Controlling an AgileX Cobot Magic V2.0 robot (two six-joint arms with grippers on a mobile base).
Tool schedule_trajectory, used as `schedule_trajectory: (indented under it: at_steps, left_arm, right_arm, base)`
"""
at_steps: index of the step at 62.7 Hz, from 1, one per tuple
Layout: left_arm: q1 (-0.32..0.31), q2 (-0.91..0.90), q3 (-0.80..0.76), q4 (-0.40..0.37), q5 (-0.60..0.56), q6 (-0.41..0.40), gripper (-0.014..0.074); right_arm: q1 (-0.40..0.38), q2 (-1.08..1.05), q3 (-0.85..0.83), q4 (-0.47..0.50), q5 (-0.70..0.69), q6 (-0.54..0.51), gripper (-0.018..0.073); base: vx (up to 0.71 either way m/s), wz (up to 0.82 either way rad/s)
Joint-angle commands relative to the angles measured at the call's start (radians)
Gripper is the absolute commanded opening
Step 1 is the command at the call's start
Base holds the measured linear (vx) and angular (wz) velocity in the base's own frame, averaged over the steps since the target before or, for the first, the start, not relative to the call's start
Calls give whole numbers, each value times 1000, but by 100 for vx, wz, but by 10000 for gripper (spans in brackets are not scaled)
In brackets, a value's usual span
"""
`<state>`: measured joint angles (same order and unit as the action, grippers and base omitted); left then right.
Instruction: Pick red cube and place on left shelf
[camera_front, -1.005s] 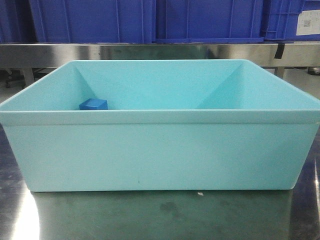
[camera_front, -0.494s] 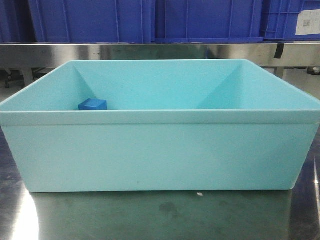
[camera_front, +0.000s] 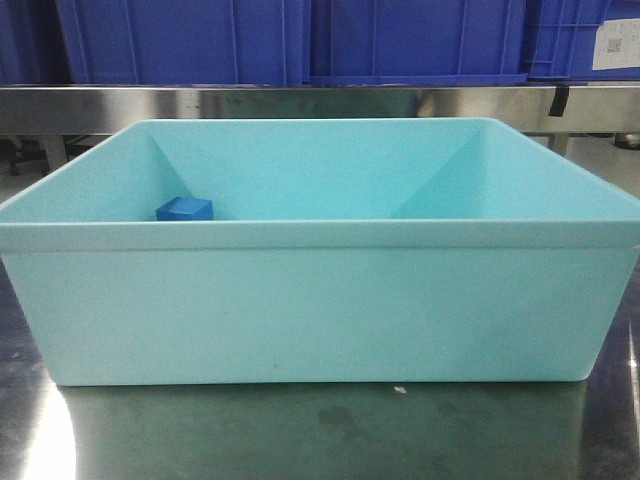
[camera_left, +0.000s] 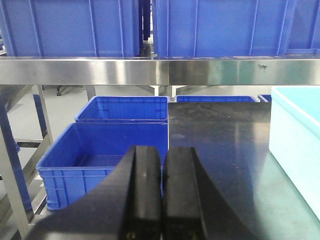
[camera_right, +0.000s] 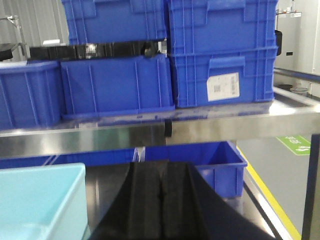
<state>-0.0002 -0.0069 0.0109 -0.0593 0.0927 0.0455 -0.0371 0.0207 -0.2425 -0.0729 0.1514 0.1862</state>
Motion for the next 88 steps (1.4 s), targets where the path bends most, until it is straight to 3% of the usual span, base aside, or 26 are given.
schedule_trajectory:
  at_steps: [1,16,33,50,65,71,88]
  left_arm:
    - [-1,-13,24,-7,-79,-6,90]
    - [-1,-13,24,-7,-79,-6,90]
    - [-1,-13,24,-7,-79,-6,90]
    - [-1,-13,24,-7,-79,-6,90]
    - [-1,-13,24,-7,-79,-6,90]
    - [-1,-13,24,-7,-79,-6,90]
    - [-1,-13,24,-7,-79,-6,90]
  right_arm:
    - [4,84,-165,1,48,-7,22]
    - [109,358,-522,6,265,-7,22]
    - [388,733,-800,6,449,-9,23]
    - [645,1056,-935,6,568,-145,25]
    - [670,1295,-1045,17,680,-145,25]
    - [670,1357,-1087,41,696,-195,43]
    - [670,1491,-1212,120,812,-369,333]
  base:
    - [0,0]
    - [0,0]
    - [0,0]
    - [0,0]
    - [0,0]
    - [0,0]
    - [0,0]
